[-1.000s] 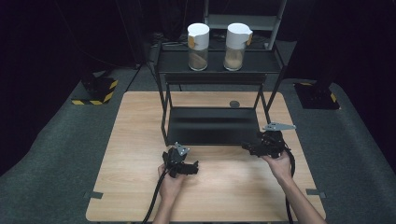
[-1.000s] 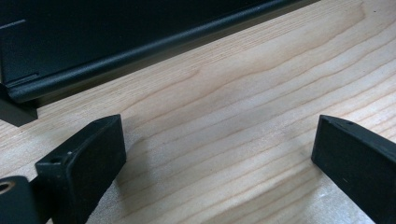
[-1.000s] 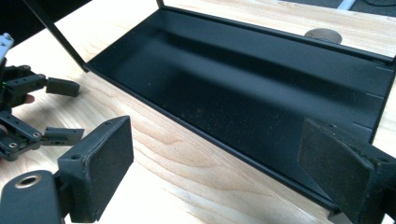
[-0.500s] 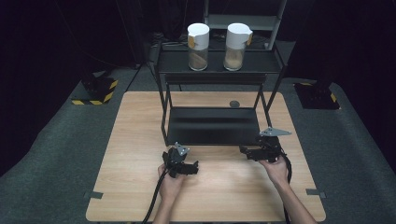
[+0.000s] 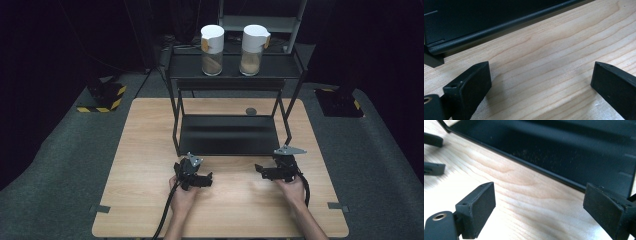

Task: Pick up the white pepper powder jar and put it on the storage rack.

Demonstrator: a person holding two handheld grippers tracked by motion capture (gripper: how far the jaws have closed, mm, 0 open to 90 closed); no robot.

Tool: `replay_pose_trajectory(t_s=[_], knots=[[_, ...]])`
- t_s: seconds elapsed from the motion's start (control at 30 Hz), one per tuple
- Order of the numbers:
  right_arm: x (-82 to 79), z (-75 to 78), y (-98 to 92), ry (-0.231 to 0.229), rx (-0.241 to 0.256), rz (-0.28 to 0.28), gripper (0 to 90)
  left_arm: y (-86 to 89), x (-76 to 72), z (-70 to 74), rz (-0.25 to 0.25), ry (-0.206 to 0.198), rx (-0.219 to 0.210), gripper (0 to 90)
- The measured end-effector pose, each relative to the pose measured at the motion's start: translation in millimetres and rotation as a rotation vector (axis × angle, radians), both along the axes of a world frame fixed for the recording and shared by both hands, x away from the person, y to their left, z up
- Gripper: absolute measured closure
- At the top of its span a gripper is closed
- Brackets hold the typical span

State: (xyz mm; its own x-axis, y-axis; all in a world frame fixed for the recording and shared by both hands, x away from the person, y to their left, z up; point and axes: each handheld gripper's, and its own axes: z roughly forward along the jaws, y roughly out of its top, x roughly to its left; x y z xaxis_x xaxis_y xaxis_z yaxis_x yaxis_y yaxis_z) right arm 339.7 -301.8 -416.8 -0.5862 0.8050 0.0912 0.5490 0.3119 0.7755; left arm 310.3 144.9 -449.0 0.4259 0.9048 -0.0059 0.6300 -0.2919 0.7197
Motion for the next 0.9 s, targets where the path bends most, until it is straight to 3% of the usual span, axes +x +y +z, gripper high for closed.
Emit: replay_pose_trajectory(t_s=[0.7,0.83,0.9], knots=[[-9.0,-28.9,14.6,0.008,-0.088,-0.019,9.8,-0.3,-0.1,0.2,0.000,0.001,0.002,3.0],[-11.9,-28.6,22.9,-0.009,-0.134,-0.018,10.4,-0.2,-0.2,0.0,0.001,0.000,0.001,3.0],[-11.5,-28.6,22.3,-0.006,-0.130,-0.017,10.3,-0.2,-0.2,0.0,0.001,0.000,0.001,3.1]])
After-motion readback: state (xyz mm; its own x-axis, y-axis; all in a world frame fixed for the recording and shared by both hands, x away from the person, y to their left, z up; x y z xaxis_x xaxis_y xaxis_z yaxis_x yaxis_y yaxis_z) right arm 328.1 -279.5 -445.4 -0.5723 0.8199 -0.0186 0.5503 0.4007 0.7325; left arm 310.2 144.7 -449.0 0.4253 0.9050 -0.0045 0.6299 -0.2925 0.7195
